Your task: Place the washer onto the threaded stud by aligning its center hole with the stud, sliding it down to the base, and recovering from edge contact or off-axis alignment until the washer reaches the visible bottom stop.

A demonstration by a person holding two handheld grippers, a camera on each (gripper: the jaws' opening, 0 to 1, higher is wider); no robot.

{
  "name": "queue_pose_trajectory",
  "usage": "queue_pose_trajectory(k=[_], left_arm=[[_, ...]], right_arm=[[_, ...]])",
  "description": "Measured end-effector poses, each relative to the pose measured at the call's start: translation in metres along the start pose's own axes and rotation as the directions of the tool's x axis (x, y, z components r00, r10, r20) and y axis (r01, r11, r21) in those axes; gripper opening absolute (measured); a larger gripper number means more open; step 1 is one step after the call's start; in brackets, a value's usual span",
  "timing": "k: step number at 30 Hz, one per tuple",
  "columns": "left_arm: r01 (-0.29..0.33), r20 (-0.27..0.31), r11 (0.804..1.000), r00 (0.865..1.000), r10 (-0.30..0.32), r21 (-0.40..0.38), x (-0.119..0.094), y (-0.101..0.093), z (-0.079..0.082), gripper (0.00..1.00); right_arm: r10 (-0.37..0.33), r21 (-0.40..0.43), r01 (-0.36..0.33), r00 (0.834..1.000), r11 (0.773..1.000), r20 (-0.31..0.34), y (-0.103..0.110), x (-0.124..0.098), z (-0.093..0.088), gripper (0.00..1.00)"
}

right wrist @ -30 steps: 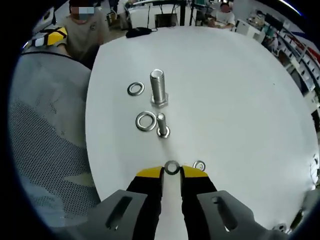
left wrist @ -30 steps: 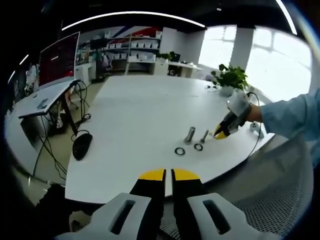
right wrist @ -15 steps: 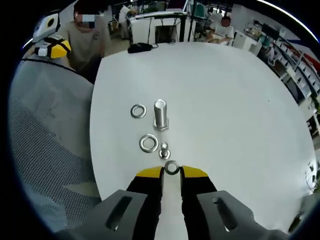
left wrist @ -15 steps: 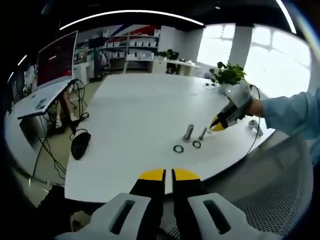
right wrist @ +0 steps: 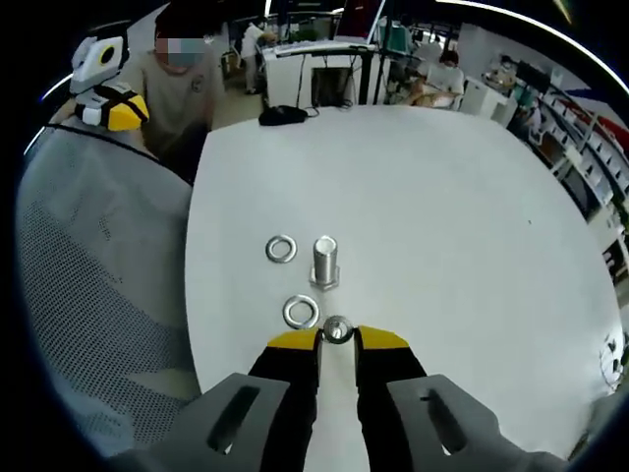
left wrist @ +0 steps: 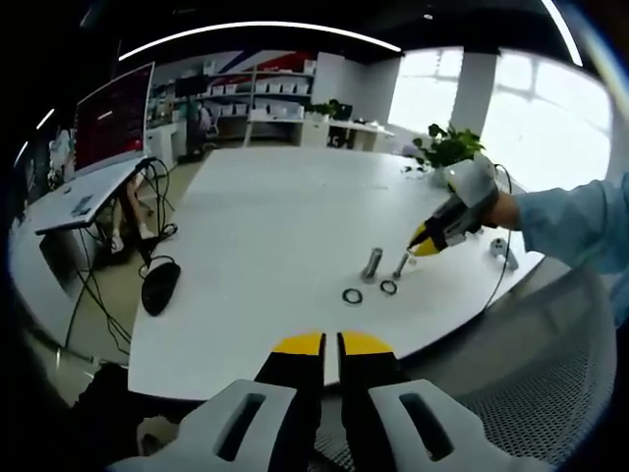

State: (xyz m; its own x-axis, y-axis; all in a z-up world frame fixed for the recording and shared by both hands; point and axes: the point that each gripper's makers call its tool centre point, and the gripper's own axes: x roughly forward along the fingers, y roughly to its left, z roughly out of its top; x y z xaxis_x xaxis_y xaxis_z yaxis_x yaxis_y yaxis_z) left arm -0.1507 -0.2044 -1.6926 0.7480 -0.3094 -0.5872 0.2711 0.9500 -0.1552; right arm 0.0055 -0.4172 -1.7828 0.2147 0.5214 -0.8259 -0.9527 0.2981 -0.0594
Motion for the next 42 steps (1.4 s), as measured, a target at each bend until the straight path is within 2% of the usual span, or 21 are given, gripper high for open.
queue_pose_trajectory(k=[8, 25, 42], left_arm=[[0.001, 0.005, 1.0, 1.0, -0.001, -0.002, 0.0, 0.0, 0.001, 0.02], [0.001, 0.009, 1.0, 1.0, -0.001, -0.005, 0.0, 0.0, 0.002, 0.02], [0.004, 0.002, 1.0, 1.0, -0.004, -0.006, 0.0, 0.0, 0.0, 0.02]], right_arm=[[0.02, -0.009, -0.02, 1.0, 1.0, -0.02, 0.004, 0.005, 0.0, 0.15], [0.017, -0.001, -0.017, 0.999, 1.0, -0.044, 0.002, 0.011, -0.003, 0.15], [0.037, -0.013, -0.038, 0.994, 0.999, -0.1, 0.01, 0.028, -0.015, 0.15]])
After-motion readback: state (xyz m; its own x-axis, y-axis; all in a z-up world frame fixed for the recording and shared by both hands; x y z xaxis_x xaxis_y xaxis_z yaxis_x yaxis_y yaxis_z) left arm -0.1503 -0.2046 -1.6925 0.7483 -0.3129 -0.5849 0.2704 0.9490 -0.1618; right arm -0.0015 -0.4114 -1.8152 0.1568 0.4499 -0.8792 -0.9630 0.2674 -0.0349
